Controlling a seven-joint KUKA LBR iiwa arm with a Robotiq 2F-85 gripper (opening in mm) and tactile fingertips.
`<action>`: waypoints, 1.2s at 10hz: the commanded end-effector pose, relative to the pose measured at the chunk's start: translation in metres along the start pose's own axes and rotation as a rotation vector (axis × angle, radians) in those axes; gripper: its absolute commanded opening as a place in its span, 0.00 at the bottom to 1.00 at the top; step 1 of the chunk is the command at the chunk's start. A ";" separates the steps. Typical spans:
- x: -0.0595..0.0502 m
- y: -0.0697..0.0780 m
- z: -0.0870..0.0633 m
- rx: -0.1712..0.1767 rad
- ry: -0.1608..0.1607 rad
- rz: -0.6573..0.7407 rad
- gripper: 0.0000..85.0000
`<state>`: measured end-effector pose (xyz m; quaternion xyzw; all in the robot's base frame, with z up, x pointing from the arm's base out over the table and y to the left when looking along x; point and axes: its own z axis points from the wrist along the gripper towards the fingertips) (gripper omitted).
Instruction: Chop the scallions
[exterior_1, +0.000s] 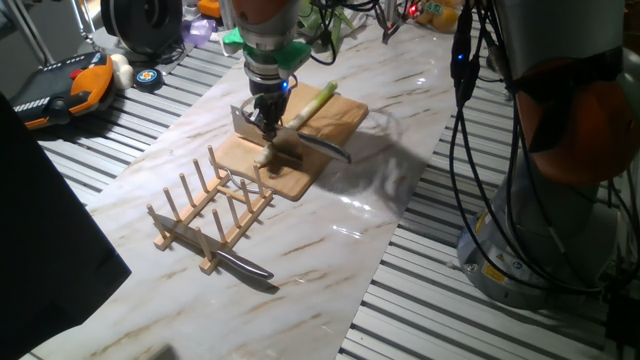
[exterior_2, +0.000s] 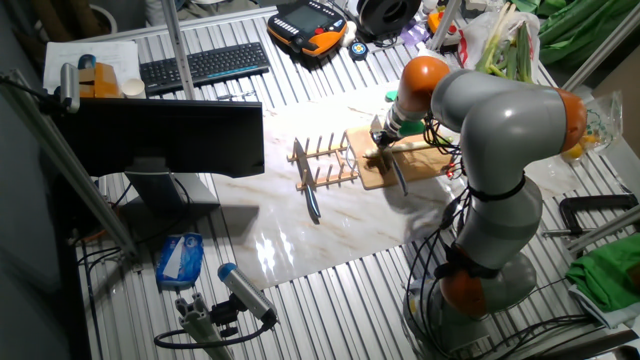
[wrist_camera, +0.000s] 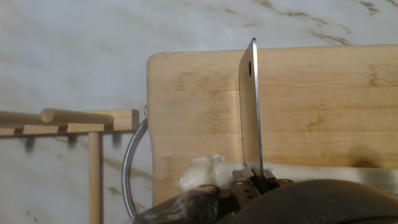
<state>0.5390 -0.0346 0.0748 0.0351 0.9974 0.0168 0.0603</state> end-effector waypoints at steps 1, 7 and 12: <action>0.003 0.001 0.005 0.000 -0.001 0.003 0.01; 0.010 -0.003 -0.004 -0.001 0.045 0.010 0.01; 0.010 -0.012 -0.022 0.002 0.051 0.009 0.01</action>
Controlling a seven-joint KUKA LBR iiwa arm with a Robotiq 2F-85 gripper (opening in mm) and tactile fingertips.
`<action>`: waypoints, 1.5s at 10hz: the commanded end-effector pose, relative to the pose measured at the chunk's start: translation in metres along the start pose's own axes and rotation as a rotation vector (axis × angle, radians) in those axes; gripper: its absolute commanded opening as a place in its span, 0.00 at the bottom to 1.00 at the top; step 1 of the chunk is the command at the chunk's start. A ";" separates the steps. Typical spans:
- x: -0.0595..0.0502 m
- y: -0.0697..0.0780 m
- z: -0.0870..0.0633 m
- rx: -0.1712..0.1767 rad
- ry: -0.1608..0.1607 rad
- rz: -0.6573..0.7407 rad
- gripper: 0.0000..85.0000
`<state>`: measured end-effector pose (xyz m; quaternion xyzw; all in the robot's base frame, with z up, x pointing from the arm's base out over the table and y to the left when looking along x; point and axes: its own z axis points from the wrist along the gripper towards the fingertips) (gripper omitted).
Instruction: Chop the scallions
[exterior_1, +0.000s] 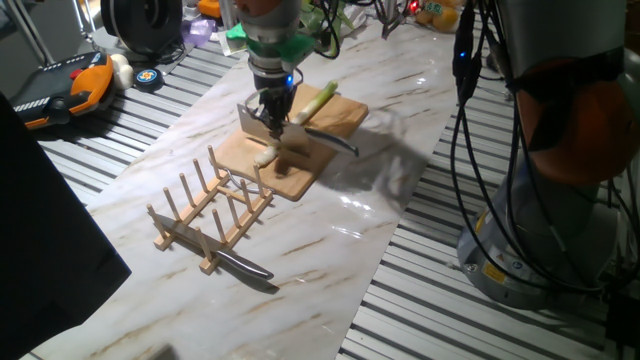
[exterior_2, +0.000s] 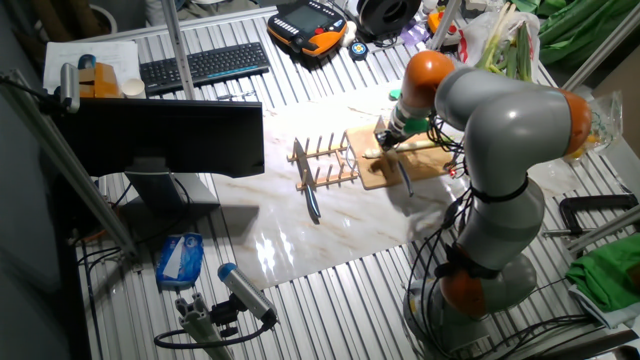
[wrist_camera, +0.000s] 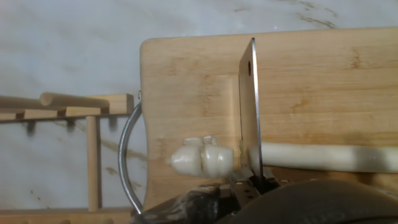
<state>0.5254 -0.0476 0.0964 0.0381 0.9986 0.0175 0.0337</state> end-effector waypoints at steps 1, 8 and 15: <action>-0.001 -0.002 -0.003 -0.003 0.003 0.000 0.01; -0.008 -0.010 -0.012 0.033 0.003 -0.009 0.01; -0.019 -0.019 0.000 0.011 0.008 -0.014 0.01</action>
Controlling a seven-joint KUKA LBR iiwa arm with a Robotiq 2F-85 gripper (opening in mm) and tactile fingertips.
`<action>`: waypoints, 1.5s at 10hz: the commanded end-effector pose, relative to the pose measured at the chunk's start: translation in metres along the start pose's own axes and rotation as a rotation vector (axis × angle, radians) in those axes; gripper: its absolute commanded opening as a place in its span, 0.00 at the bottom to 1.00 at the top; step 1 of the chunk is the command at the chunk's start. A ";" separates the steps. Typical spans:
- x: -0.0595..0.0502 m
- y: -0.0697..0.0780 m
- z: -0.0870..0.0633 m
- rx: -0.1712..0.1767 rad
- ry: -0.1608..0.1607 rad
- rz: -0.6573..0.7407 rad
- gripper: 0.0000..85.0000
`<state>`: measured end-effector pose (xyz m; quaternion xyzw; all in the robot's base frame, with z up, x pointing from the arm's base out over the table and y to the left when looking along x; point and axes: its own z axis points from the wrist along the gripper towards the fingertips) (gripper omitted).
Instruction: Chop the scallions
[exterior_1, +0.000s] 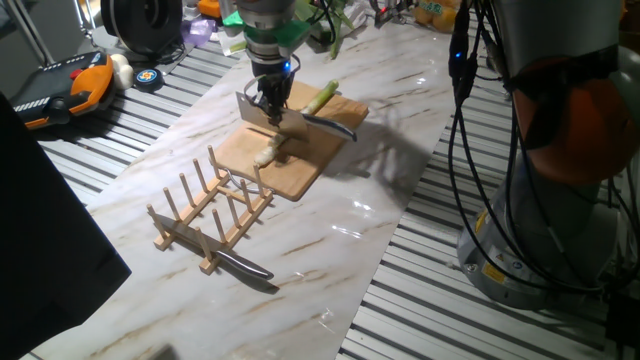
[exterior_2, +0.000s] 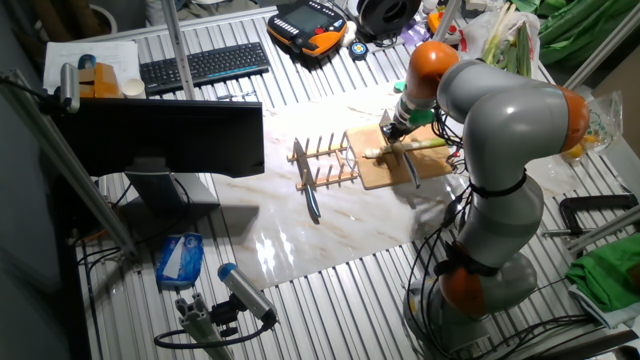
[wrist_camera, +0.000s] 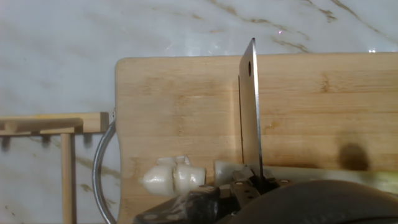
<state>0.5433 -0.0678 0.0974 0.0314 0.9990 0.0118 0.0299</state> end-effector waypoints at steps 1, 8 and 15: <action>-0.001 0.001 0.000 -0.001 -0.001 0.000 0.01; -0.003 0.009 0.011 0.015 -0.008 0.002 0.01; -0.002 0.002 0.006 0.024 -0.012 0.000 0.01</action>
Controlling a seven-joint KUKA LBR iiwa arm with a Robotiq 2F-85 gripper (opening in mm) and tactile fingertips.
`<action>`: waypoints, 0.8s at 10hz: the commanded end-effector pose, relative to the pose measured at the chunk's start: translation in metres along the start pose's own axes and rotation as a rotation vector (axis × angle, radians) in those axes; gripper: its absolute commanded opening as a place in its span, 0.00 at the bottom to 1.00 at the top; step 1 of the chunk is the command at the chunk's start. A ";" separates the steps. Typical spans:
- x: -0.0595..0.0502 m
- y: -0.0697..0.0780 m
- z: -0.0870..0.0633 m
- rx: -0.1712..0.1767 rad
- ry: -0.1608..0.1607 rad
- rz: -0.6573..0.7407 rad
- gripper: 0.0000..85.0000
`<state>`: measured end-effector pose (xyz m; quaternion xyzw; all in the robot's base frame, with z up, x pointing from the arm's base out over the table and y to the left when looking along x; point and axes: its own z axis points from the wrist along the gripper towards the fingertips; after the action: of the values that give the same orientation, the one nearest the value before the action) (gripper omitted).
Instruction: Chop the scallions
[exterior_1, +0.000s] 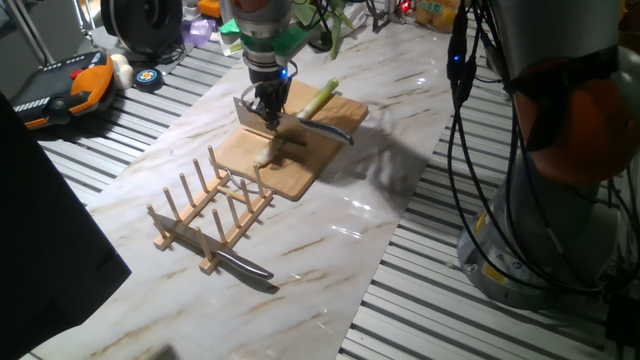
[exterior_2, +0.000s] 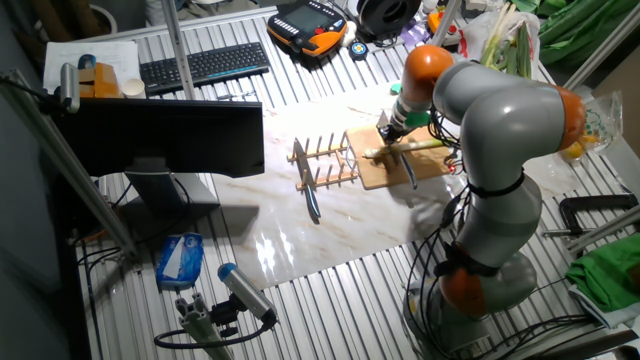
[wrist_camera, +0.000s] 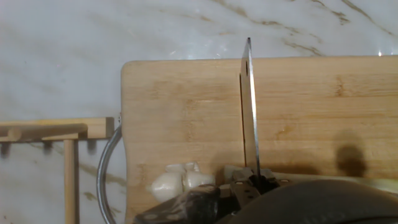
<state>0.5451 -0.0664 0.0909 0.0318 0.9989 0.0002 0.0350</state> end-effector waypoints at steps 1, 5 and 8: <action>-0.001 -0.002 -0.002 0.001 -0.001 0.000 0.01; -0.002 -0.004 0.003 0.005 0.009 0.004 0.01; -0.004 -0.008 0.010 0.020 0.011 0.005 0.01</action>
<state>0.5499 -0.0751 0.0814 0.0345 0.9989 -0.0095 0.0302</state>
